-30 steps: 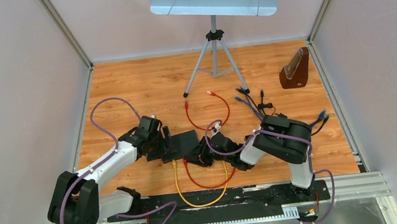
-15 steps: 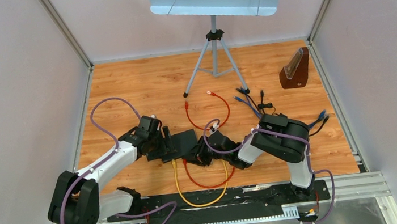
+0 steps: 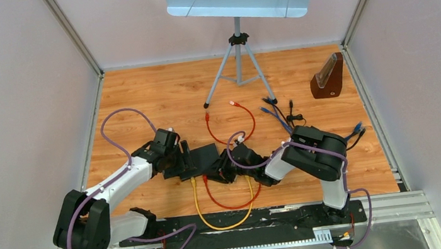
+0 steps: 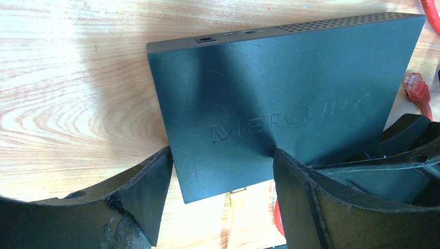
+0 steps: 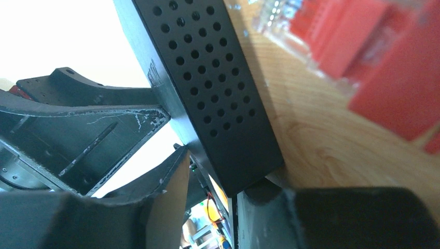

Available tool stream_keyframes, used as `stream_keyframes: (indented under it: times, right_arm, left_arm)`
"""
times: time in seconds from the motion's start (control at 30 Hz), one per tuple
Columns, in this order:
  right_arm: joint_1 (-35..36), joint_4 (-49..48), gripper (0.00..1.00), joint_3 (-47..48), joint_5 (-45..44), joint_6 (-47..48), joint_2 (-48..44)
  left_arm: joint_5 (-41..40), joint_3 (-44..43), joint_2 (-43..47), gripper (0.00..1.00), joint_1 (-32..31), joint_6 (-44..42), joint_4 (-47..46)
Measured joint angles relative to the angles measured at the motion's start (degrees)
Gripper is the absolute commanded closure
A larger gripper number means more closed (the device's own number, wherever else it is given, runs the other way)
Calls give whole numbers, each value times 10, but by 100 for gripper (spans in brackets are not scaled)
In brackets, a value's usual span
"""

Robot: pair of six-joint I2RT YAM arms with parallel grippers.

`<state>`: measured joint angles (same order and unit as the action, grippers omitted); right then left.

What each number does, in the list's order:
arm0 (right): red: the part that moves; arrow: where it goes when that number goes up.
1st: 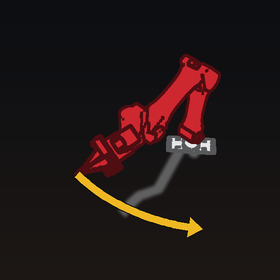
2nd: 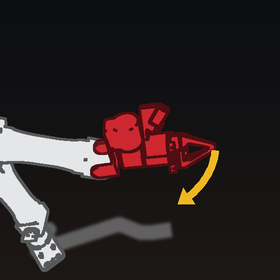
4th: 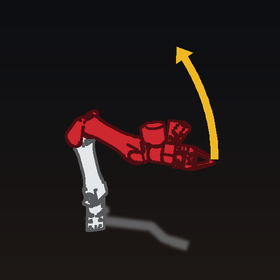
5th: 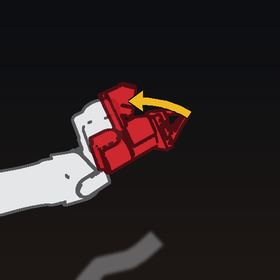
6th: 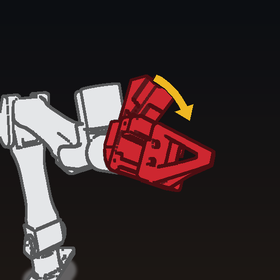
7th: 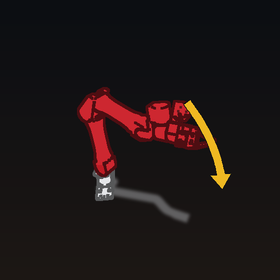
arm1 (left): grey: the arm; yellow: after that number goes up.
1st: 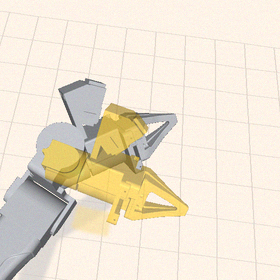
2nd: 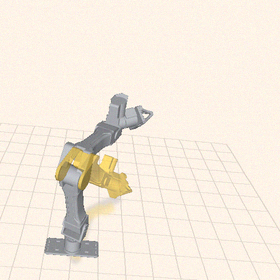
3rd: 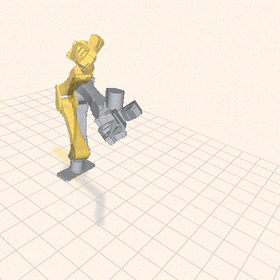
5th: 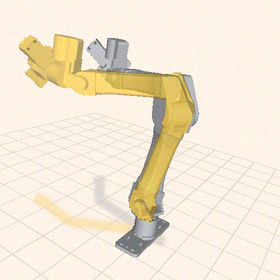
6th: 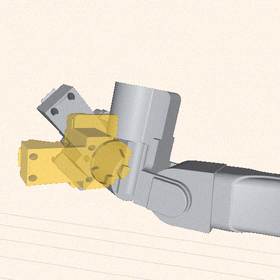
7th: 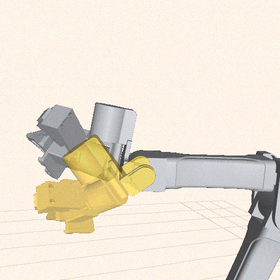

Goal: Pull the plug from the switch port
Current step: Pull the connector from the switch port.

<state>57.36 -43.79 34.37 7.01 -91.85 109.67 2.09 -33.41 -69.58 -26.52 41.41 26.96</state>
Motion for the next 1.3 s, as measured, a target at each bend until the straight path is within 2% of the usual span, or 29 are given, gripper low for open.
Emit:
stream_keyframes:
  times: [0.6,0.8,0.93,1.07,1.3]
  right_arm:
    - [-2,-1,67,7,12,35,3]
    - [-2,-13,69,7,17,36,10]
    - [-2,-20,74,8,19,46,12]
    - [-2,-28,65,7,24,60,21]
    - [-2,-38,75,9,30,63,26]
  left_arm:
    - [0,0,0,23,0,-1,0]
    - [0,0,0,23,0,-2,0]
    - [0,0,0,23,0,-3,0]
    - [0,0,0,23,1,-4,0]
    - [0,0,0,23,1,-4,0]
